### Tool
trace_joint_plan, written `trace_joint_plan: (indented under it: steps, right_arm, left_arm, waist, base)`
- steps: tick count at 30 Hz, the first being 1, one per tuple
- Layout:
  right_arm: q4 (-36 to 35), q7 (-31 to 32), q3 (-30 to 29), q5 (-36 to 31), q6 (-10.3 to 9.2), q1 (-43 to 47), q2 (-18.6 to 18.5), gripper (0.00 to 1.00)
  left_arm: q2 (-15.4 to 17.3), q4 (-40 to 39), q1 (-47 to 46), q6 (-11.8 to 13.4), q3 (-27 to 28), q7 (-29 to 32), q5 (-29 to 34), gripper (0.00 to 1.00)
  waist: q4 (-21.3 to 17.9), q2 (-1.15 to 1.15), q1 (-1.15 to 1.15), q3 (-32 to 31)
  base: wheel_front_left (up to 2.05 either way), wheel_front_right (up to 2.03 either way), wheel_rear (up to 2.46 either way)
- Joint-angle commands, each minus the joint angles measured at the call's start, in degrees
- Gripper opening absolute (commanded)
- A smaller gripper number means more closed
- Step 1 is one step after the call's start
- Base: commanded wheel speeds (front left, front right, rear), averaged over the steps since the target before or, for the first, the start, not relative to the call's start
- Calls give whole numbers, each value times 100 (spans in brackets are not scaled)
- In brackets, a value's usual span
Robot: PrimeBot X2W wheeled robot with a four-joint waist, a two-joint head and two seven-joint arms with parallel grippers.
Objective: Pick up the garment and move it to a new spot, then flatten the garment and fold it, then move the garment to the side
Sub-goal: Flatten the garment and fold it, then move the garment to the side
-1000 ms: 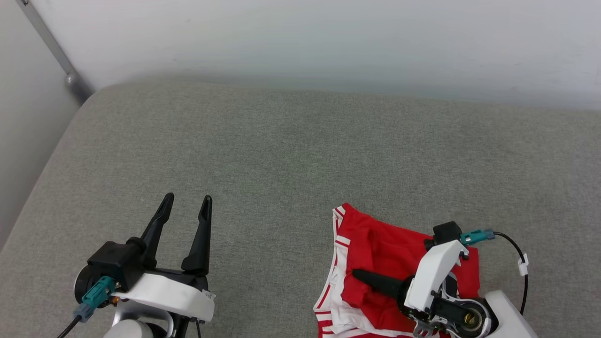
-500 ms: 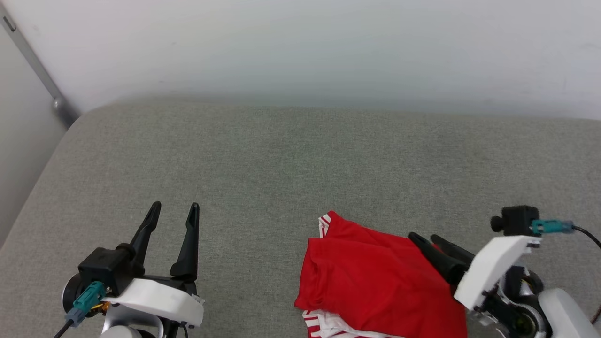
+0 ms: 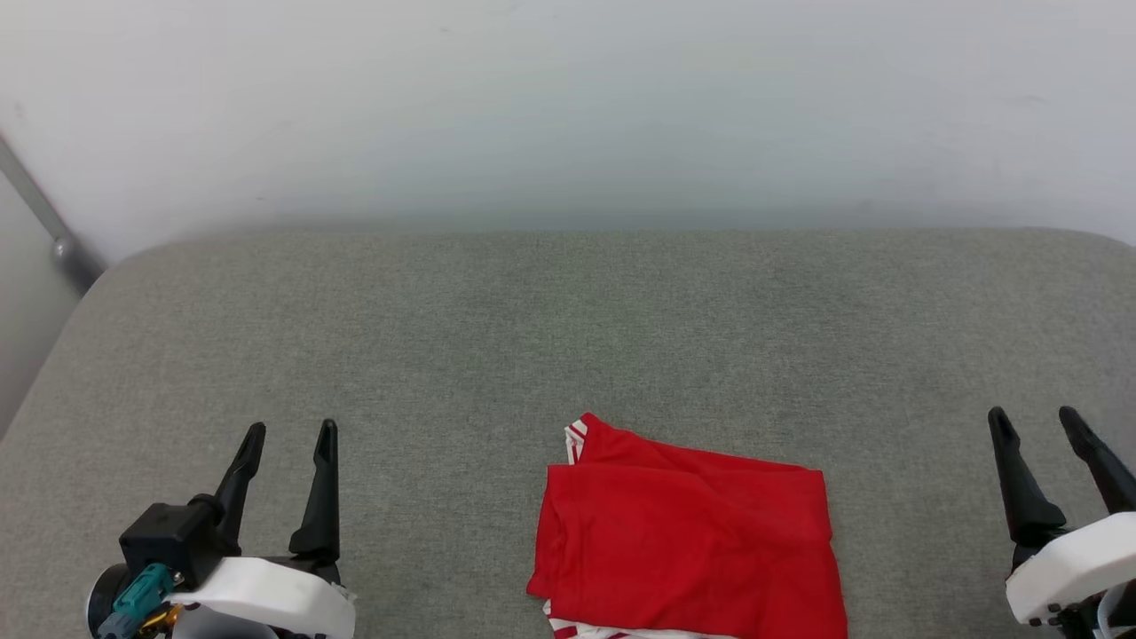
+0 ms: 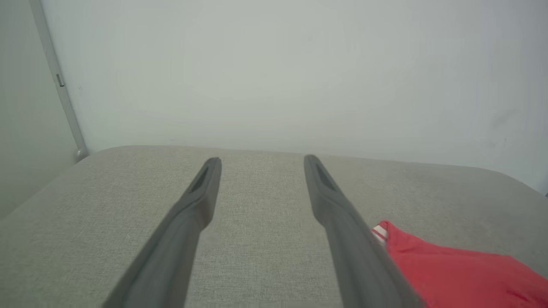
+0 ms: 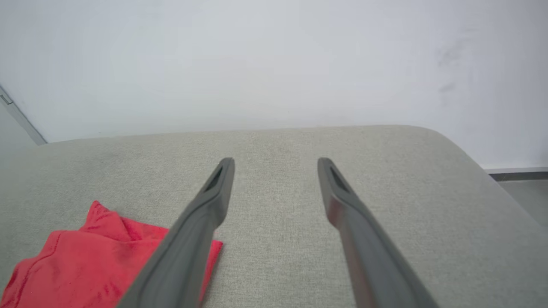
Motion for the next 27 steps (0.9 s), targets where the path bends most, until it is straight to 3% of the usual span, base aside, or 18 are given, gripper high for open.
trace_joint_plan:
  steps: [1,9,27]
  right_arm:
    - [-206,-120,0,-172,-3,115,107,100]
    - [-908,-583,105,-787,-3,512,470,100]
    - [-1201,-472,313,-1021,-3,799,743,100]
  left_arm:
    - [23,33,76,21,14,-25,32,100]
    - [59,284,165,-49,-18,-49,51,100]
    - [33,490,174,-20,-92,-70,74,100]
  waist:
    - [-39,0,0,-16]
    - [-116,0,0,-140]
    - [-182,0,0,-278]
  base:
    - [0,0,0]
    - [0,0,0]
    - [0,0,0]
